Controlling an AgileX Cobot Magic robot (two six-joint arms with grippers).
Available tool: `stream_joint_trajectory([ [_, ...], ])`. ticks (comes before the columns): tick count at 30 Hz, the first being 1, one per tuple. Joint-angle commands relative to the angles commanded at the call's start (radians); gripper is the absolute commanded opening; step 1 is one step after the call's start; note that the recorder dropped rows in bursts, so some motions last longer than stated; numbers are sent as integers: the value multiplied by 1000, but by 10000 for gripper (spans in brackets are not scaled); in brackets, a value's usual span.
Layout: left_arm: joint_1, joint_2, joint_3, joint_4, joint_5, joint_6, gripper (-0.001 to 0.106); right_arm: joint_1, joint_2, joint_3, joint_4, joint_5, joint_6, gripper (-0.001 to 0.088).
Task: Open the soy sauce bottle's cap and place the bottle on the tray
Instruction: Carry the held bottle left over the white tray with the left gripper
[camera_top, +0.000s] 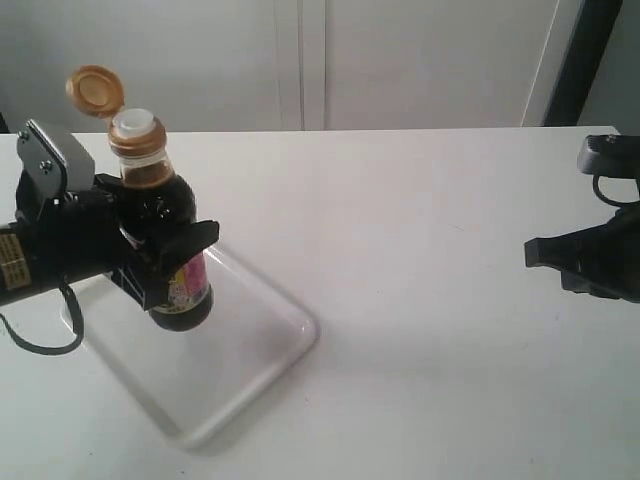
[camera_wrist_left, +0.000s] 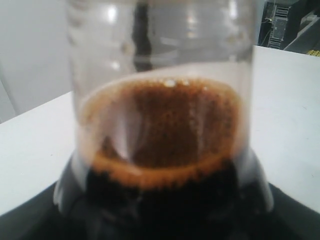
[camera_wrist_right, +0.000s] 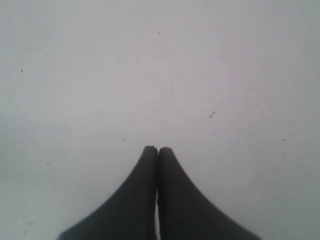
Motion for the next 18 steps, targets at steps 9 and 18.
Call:
stream_joint_trajectory([
  [9, 0, 40, 0, -43, 0, 47, 0, 0, 0, 0, 0, -9, 0, 0],
  [18, 0, 75, 0, -62, 0, 47, 0, 0, 0, 0, 2, -22, 0, 0],
])
